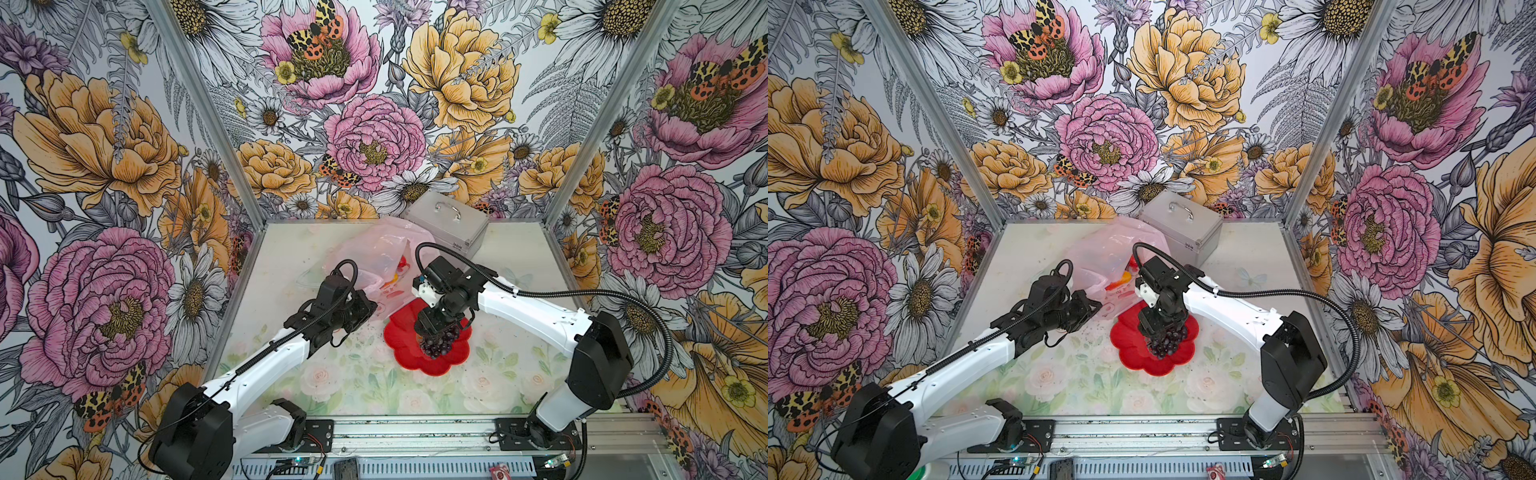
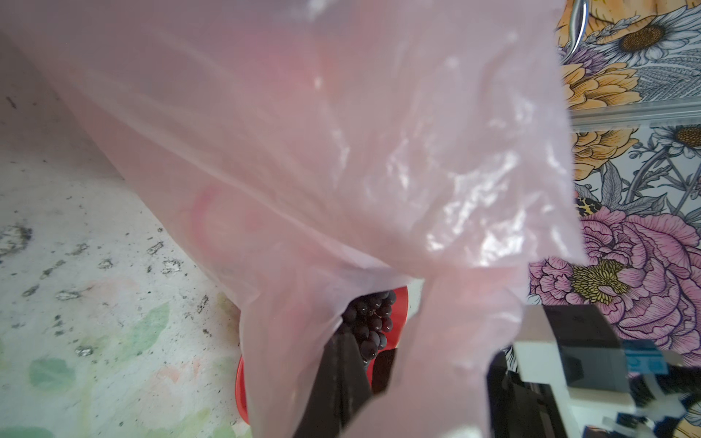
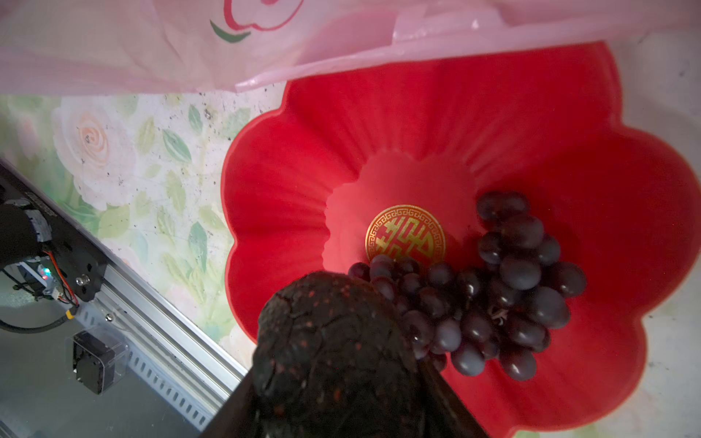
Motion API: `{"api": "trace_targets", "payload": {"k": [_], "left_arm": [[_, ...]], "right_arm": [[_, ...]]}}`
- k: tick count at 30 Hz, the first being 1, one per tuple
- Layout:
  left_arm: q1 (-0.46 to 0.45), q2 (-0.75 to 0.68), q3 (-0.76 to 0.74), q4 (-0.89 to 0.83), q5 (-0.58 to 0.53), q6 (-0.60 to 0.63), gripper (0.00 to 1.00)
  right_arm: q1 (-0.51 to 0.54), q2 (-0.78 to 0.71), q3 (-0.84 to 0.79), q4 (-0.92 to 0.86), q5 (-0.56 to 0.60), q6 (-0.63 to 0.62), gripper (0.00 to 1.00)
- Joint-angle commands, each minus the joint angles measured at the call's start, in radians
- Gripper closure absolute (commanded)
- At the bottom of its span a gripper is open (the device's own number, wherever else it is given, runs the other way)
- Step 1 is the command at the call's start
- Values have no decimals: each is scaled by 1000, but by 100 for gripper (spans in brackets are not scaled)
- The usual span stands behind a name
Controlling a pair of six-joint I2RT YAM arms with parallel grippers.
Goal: Place the fruits into the plastic bag
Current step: 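Lift the avocado with the right gripper and carry it into the bag mouth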
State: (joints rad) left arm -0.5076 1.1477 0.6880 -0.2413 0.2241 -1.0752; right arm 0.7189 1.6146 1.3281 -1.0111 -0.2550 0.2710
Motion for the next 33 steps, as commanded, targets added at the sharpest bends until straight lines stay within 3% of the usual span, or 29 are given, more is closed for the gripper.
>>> {"api": "trace_targets", "payload": {"k": [1, 21, 28, 33], "left_arm": [[-11, 3, -9, 25, -17, -11, 100], [-15, 12, -4, 24, -10, -6, 100], [-10, -3, -13, 23, -11, -5, 100], [-3, -6, -10, 20, -7, -6, 100]], "right_arm": [[-15, -52, -14, 57, -41, 42, 50], [-161, -202, -5, 314, -269, 358, 50], [-231, -238, -66, 547, -348, 586, 50], [-289, -254, -146, 752, -339, 808, 51]]}}
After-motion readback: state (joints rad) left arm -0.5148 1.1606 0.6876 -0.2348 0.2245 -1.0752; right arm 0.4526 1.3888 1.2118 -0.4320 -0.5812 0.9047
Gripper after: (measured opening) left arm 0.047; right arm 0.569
